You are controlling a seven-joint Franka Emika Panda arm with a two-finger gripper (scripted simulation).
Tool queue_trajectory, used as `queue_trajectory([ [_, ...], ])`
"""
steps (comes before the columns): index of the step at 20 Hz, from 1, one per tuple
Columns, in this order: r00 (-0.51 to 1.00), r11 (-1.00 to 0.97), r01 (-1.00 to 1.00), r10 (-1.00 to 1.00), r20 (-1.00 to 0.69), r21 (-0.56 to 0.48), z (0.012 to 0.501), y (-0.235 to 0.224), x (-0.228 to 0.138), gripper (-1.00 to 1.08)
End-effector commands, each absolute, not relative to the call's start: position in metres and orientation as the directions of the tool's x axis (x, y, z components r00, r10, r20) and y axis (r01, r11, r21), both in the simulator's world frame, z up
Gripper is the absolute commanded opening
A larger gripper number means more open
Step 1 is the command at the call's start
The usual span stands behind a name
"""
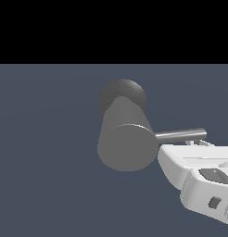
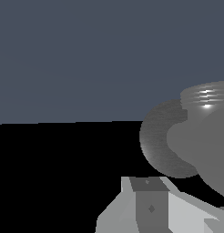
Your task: Turn on the faucet by rotating a designated handle.
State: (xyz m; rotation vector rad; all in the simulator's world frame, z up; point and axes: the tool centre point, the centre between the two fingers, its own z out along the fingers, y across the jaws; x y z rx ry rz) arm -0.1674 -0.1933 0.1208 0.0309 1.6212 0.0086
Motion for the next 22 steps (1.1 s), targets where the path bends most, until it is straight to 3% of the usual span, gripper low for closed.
queue_trajectory([
  [1, -0.023, 1.0, 0.014, 0.019, -1.0, 0.019, 0.141, -0.189, -0.167, -1.0],
  [18, -0.001, 1.0, 0.015, 0.013, -1.0, 0.013, 0.199, -0.176, -0.166, -1.0],
  [20, -0.051, 1.0, 0.019, 0.025, -0.998, 0.024, 0.172, -0.181, -0.171, -1.0],
  [22, -0.047, 1.0, 0.019, 0.024, -0.999, 0.023, 0.178, -0.178, -0.17, -1.0],
])
